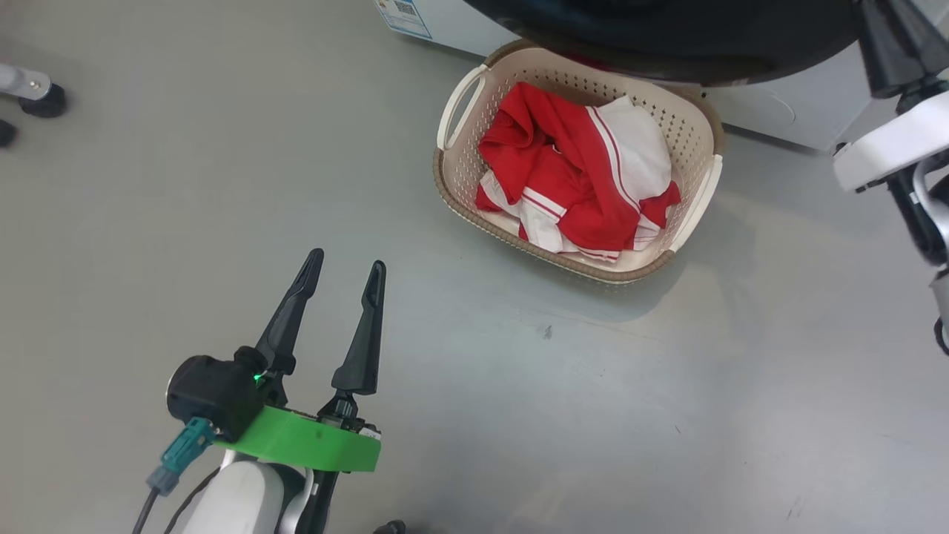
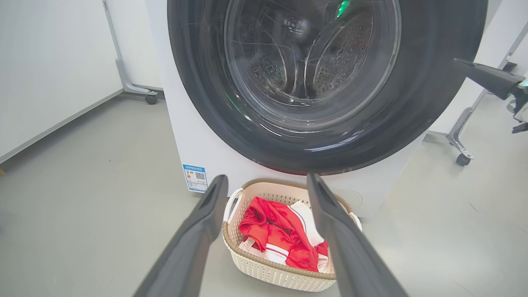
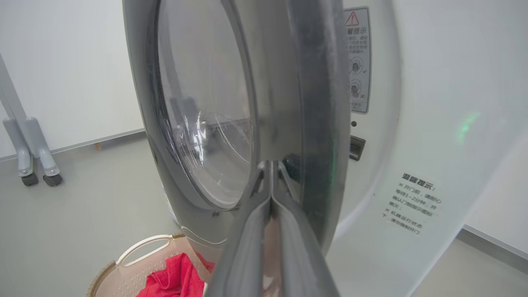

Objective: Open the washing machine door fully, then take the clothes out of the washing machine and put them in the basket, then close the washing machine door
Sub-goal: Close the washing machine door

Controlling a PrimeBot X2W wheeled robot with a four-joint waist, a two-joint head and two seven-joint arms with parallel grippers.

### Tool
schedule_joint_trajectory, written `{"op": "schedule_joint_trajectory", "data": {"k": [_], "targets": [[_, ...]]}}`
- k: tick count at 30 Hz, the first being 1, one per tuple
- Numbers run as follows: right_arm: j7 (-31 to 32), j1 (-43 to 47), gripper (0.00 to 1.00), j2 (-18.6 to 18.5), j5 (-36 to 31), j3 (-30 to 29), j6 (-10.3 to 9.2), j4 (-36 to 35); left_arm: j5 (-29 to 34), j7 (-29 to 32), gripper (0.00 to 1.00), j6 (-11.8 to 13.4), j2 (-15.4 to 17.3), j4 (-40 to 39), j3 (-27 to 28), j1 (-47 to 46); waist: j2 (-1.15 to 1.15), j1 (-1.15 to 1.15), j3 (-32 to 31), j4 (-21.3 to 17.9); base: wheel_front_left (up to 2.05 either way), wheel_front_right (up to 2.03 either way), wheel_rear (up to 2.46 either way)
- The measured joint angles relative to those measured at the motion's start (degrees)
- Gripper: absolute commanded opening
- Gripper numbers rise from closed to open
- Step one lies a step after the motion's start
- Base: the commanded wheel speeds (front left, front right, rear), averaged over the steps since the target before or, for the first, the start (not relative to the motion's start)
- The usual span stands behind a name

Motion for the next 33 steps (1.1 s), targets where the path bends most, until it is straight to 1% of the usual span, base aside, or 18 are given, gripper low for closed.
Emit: {"op": "schedule_joint_trajectory", "data": {"k": [7, 15, 26, 33], "targets": [[1.07, -4.31, 0.00, -2.26, -0.53, -1.11, 0.01, 1.49, -0.33, 0.00, 1.00, -0.15, -0.20, -0.05, -0.98, -0.27, 0.00, 0.00, 1.89, 0.68, 0.00, 0.00, 0.00], [2.20, -8.82, 0.00, -4.26, -2.31, -0.75, 0.18, 3.92, -0.78, 0.00, 1.00, -0.15, -0.36, -0.01, -1.87, -1.29, 0.00, 0.00, 3.79, 2.11, 0.00, 0.00, 0.00], [2.00, -11.27, 0.00, -3.08, -2.46, -0.89, 0.08, 7.11, -3.22, 0.00, 1.00, -0.15, -0.47, 0.08, -1.86, -1.34, 0.00, 0.00, 4.37, 3.20, 0.00, 0.00, 0.00], [-0.60, -11.23, 0.00, -1.82, -2.35, -0.88, -0.01, 10.22, -3.46, 0.00, 1.00, -0.15, -0.51, 1.02, -0.86, -1.37, 0.00, 0.00, 3.31, 2.91, 0.00, 0.00, 0.00]]}}
